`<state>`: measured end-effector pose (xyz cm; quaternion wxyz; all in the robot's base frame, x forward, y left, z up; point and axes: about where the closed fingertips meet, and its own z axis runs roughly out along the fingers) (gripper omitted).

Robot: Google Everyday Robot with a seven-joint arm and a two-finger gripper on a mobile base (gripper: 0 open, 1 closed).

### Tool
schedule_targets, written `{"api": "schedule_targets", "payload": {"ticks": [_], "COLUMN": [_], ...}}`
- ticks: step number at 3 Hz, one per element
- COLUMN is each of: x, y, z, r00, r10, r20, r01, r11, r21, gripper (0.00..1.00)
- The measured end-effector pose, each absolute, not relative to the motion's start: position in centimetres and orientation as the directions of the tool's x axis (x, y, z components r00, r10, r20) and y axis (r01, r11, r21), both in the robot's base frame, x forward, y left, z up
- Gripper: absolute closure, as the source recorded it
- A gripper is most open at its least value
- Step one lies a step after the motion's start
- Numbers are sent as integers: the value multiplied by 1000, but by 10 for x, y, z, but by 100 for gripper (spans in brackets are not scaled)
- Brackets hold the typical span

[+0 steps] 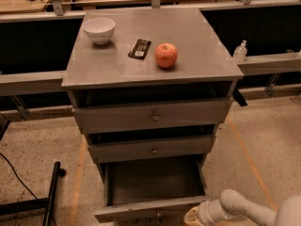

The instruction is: Close bottom drawer

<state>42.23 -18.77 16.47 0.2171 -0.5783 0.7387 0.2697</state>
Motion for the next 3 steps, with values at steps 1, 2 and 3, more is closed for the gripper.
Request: {"api": "schedule_targets", "payload": {"ticks": [1, 2, 3], "x": [419, 419, 449], "y": [-184, -183, -174], "z": [164, 164, 161], "r00": [-236, -236, -175], "r10": [-735, -735, -737], "r20": [-635, -636, -652], "r01": [-972, -972, -982], "r11": [179, 179, 181], "r21": [154, 154, 60], "gripper": [100, 100, 100]}}
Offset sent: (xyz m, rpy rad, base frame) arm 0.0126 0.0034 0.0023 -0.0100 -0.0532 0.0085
